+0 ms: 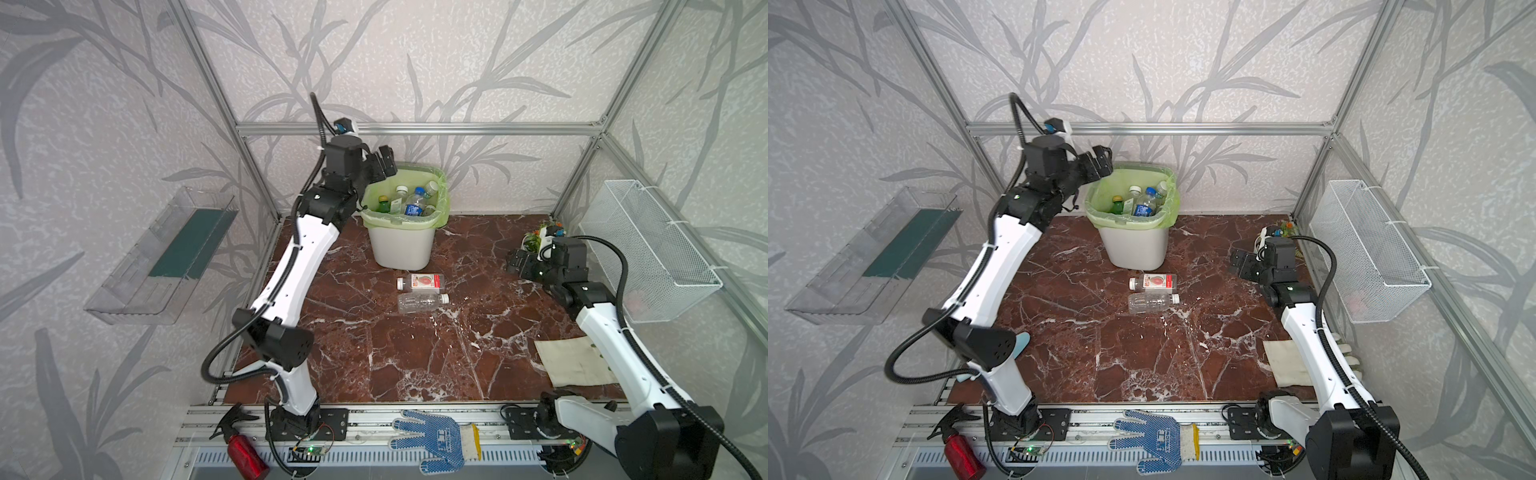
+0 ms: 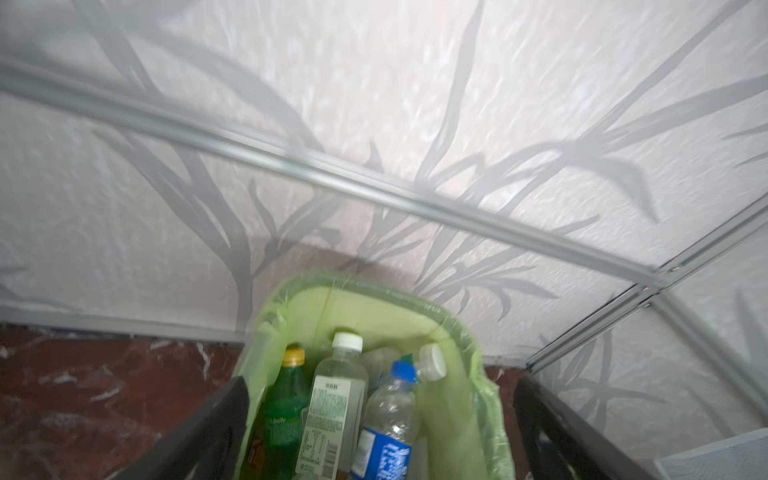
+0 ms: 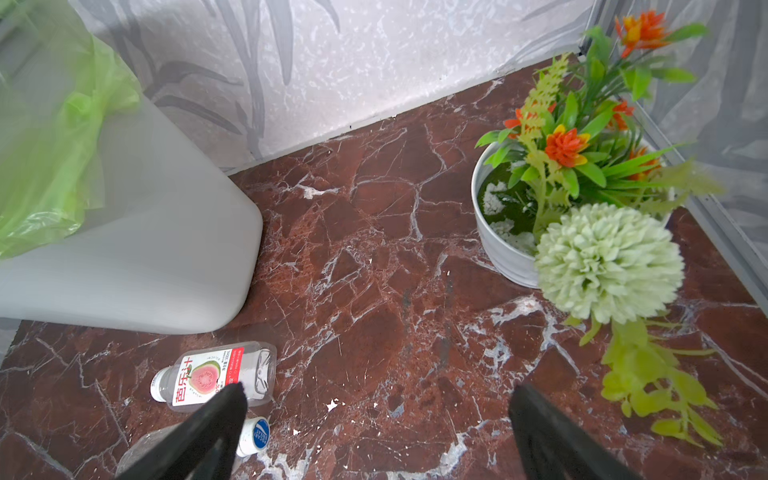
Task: Throw the plastic bottles in the bin
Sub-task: 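Swing the blue-capped bottle over the bin and open the left gripper, then lower the left gripper onto the white-capped clear bottle beside the juice bottle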
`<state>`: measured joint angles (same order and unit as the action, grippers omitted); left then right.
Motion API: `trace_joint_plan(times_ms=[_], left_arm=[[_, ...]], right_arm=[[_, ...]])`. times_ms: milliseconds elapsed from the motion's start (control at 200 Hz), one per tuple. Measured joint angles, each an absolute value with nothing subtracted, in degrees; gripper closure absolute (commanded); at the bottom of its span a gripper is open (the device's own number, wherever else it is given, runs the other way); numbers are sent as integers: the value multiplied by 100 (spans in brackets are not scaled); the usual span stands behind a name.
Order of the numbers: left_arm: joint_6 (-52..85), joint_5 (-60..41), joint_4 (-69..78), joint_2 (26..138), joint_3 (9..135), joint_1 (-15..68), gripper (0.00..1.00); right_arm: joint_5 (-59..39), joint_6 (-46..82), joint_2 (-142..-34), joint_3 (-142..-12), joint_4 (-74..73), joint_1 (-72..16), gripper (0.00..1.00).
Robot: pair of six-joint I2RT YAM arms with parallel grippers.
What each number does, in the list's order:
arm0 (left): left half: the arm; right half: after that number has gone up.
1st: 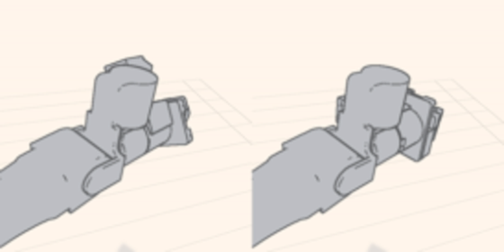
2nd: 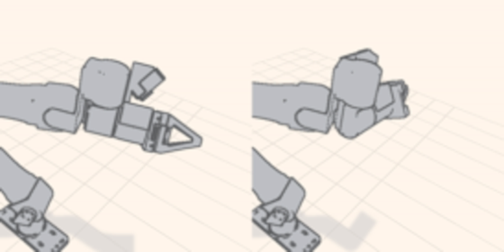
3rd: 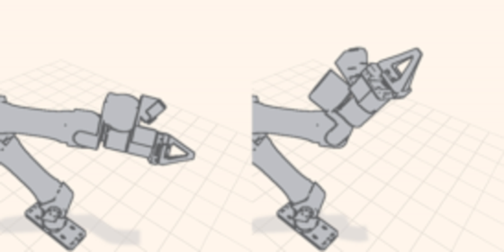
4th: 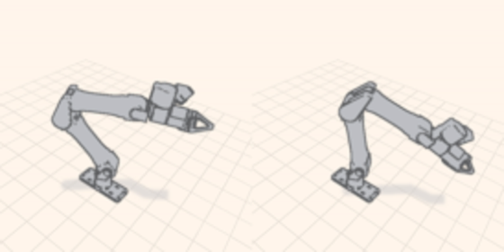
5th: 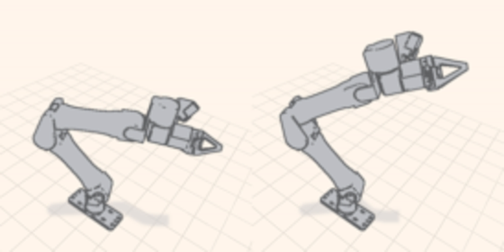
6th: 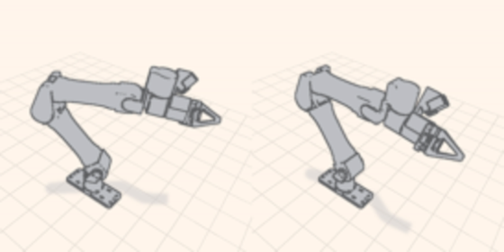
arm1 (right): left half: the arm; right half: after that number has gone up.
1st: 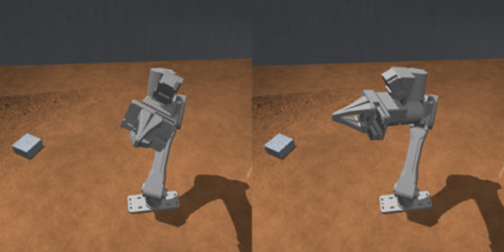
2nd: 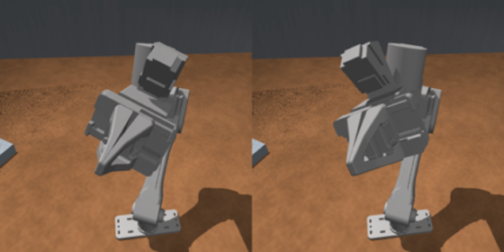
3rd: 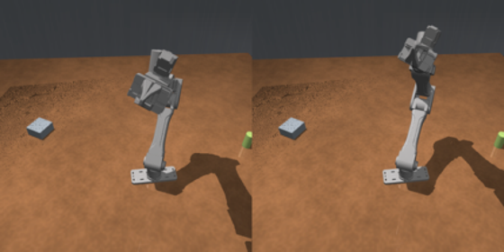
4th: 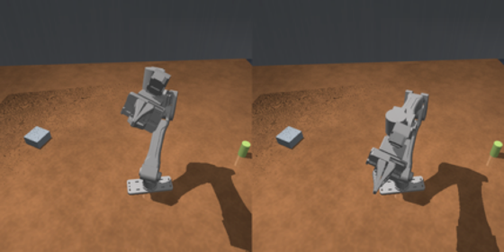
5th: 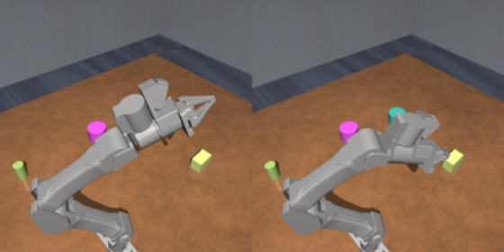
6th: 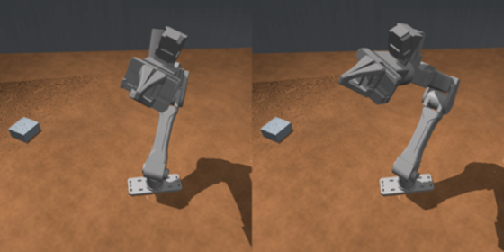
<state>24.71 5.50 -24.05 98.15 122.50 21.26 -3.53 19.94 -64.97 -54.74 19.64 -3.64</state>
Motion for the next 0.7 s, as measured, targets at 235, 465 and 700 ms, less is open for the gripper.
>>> trace_joint_plan(times_ms=[235, 465, 700], left_arm=[[2141, 744, -1562, 8628, 11063, 2128, 1], [1841, 958, -1498, 8106, 8774, 2128, 1], [685, 1035, -1977, 7343, 7500, 2794, 1]], right_arm=[[-508, 2106, -6521, -5454, 1968, -373, 1], [-521, 2265, -6654, -5446, 1973, -799, 1], [-445, 2392, -7063, -5378, 1962, -1225, 1]])
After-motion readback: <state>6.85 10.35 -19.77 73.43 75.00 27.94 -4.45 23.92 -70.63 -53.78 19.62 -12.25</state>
